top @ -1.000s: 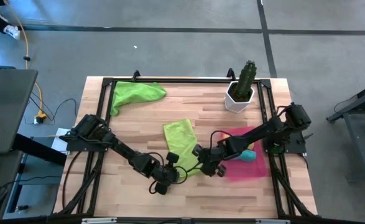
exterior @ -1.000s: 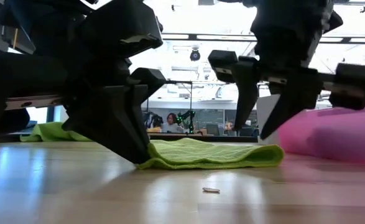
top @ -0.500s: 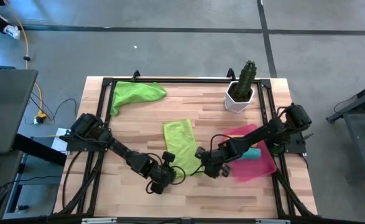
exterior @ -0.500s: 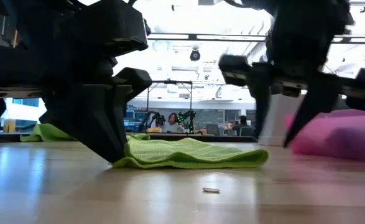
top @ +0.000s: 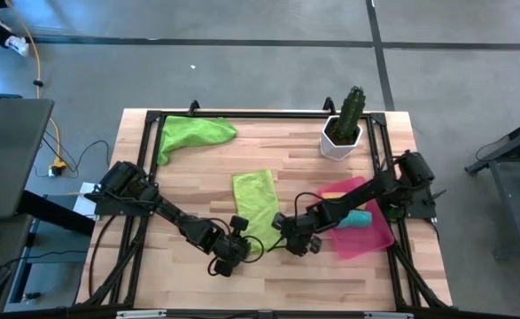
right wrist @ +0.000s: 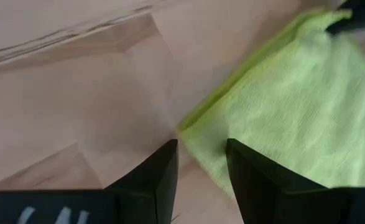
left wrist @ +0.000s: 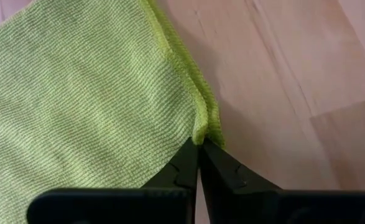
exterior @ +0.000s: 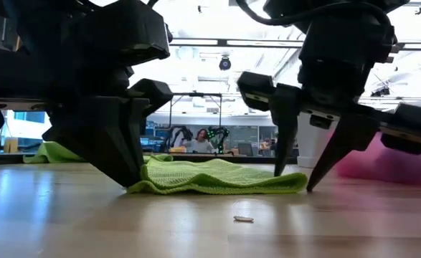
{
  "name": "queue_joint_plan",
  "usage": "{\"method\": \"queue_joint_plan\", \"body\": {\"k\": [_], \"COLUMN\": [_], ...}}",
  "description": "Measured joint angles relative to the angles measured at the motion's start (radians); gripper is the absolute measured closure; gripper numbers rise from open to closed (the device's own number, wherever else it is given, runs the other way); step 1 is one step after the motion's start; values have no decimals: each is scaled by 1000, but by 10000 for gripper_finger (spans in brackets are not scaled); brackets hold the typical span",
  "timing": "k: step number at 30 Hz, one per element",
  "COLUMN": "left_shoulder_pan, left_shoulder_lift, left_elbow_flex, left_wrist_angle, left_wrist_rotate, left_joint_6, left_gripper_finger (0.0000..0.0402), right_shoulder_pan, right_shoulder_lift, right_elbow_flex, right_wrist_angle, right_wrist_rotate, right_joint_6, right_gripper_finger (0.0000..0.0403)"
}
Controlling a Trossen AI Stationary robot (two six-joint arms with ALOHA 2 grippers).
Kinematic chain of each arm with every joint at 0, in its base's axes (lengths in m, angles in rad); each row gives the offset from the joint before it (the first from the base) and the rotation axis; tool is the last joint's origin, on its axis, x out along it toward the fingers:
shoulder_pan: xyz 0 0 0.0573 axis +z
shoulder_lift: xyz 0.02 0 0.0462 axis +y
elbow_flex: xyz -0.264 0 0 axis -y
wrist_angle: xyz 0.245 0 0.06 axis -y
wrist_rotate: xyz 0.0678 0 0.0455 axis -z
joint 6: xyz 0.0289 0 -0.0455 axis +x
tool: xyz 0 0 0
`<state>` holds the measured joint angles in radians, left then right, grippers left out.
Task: Roll microfiber towels into tight, uniform cylinder then place into a basket
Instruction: Roll the bottom light green microfiber towel
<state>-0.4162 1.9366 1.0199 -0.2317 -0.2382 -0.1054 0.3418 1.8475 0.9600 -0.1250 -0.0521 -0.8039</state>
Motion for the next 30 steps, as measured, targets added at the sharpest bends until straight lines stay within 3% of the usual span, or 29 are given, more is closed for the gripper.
{"method": "queue_joint_plan", "body": {"k": [8, 16, 23, 26, 30], "left_shoulder_pan": [-18, -41, -56, -56, -56], "left_shoulder_lift": [0, -3, -61, -83, -86], "left_elbow_flex": [0, -4, -13, -14, -12], "left_wrist_angle": [-4, 5, -34, -62, -117], "left_wrist_rotate": [-13, -40, -10, -2, -5], "left_joint_6": [-83, -204, -259, -312, -446], "left_gripper_finger": [396, 396, 397, 397, 397], "right_shoulder_pan": [2, -19, -69, -106, -162], "right_shoulder_lift": [6, 11, 13, 14, 14], "right_elbow_flex": [1, 2, 1, -1, -2], "right_wrist_angle": [27, -3, 27, 66, 139], "right_wrist_rotate": [22, -17, -47, -115, -286], "right_joint_6": [54, 230, 403, 496, 682], "right_gripper_finger": [282, 393, 400, 399, 401]}}
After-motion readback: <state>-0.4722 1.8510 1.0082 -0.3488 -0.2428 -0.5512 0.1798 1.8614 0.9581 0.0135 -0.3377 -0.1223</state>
